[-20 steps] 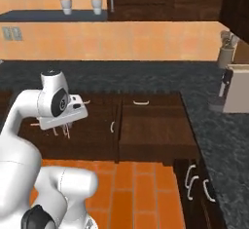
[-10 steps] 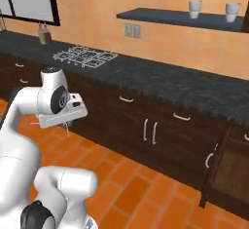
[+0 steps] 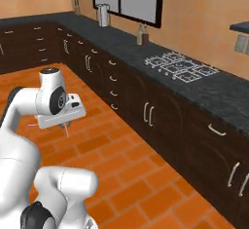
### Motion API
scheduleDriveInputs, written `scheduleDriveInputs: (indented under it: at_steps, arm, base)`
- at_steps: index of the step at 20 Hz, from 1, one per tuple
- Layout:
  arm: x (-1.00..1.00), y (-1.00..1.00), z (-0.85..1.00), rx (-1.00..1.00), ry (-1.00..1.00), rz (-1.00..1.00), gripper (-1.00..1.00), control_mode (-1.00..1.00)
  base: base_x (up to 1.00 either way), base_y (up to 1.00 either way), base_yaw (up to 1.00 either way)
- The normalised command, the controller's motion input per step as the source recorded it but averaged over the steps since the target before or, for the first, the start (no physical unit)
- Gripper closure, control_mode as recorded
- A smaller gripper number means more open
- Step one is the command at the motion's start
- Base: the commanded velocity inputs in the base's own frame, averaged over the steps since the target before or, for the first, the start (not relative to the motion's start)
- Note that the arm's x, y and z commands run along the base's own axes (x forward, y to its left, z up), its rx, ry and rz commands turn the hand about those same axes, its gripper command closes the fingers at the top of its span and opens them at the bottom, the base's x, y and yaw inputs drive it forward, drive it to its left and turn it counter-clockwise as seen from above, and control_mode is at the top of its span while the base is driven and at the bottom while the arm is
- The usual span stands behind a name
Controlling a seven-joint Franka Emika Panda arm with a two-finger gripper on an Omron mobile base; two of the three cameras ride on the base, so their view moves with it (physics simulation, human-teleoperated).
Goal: Take a straw from the drawer in front and place it inside the glass cup on the dining counter.
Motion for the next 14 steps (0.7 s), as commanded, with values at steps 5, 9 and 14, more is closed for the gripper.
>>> scheduleDriveInputs:
  at_steps: [5, 9, 14]
  arm:
    - [0.00, 0.00, 0.00, 0.00, 0.00, 0.00, 1.00, 1.00]
    - [0.00, 0.00, 0.00, 0.00, 0.00, 0.00, 1.00, 1.00]
    - [0.00, 0.00, 0.00, 0.00, 0.00, 0.00, 1.00, 1.00]
  base:
    - [0.06, 0.28, 0.60]
    - [-0.76, 0.00, 0.33]
    - [-0.58, 0.00, 0.23]
